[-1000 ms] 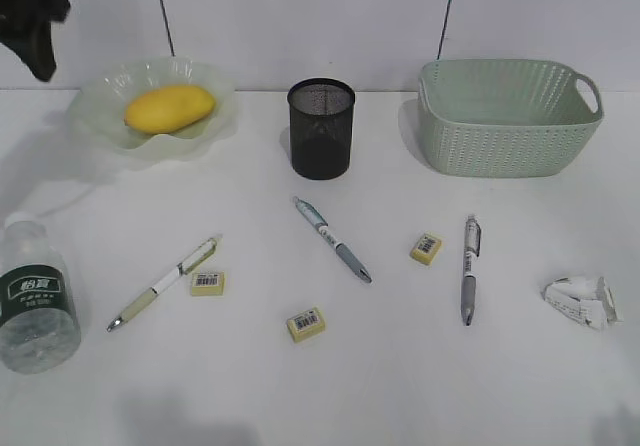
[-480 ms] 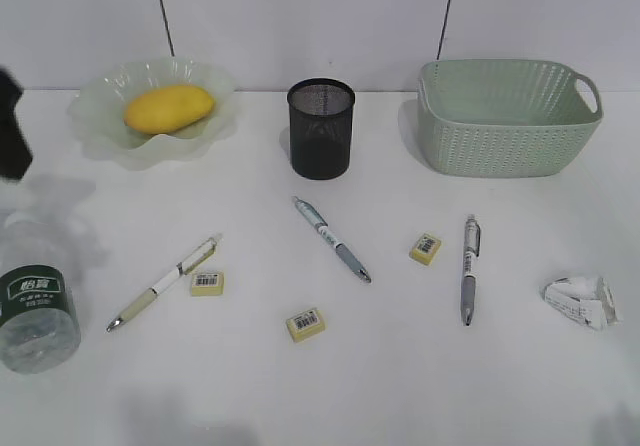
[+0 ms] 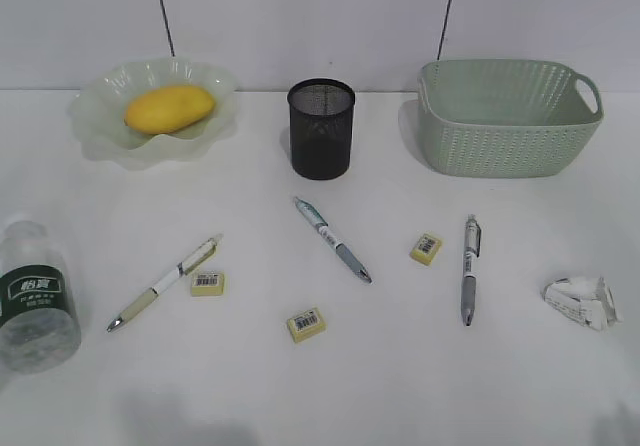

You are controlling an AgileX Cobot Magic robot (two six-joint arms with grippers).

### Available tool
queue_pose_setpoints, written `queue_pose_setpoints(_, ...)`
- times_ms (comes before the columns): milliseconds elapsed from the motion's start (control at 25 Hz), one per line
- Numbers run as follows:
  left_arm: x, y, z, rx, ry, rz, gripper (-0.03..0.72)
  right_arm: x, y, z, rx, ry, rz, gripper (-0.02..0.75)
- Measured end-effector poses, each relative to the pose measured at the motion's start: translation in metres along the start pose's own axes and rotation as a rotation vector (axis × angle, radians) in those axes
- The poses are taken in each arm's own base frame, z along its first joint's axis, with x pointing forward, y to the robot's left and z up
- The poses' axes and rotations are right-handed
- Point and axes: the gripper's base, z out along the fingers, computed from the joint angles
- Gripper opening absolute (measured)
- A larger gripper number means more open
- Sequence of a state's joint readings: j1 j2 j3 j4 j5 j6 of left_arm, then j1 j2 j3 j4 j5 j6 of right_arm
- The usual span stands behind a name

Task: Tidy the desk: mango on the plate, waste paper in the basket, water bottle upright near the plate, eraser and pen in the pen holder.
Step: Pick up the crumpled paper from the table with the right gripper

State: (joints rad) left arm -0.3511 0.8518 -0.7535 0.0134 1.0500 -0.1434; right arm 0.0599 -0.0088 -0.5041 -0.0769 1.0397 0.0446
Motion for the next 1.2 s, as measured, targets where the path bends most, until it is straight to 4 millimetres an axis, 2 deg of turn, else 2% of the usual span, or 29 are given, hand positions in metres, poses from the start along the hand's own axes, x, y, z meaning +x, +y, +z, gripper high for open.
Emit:
queue_pose_setpoints(80,0.021,0.003,-0.014,0.014,-0.102,-0.001,0.477,0.000,0.000,0.000,0.000,0.000,0.000,0.522)
queue_pose_setpoints(240,0.056,0.008,-0.028,0.032,-0.274,0.004,0.477,-0.001,0.000,0.002,0.000,0.013,-0.001,0.522)
queue_pose_setpoints(360,0.078,0.012,-0.038,0.048,-0.399,0.004,0.477,-0.006,0.001,0.012,0.001,0.084,-0.007,0.522)
queue_pose_setpoints(480,0.091,0.014,-0.050,0.062,-0.517,0.003,0.477,-0.016,-0.001,0.027,0.026,0.159,-0.032,0.522)
queue_pose_setpoints(720,0.098,0.015,-0.056,0.064,-0.579,0.004,0.477,-0.044,0.001,0.063,0.037,0.146,-0.077,0.522)
queue_pose_setpoints(1040,0.098,0.015,-0.055,0.063,-0.576,0.004,0.475,-0.066,0.014,0.131,-0.034,0.442,0.013,0.522)
queue_pose_setpoints(1200,0.098,0.015,-0.055,0.063,-0.576,0.004,0.475,-0.064,0.017,0.167,-0.035,0.591,0.016,0.522)
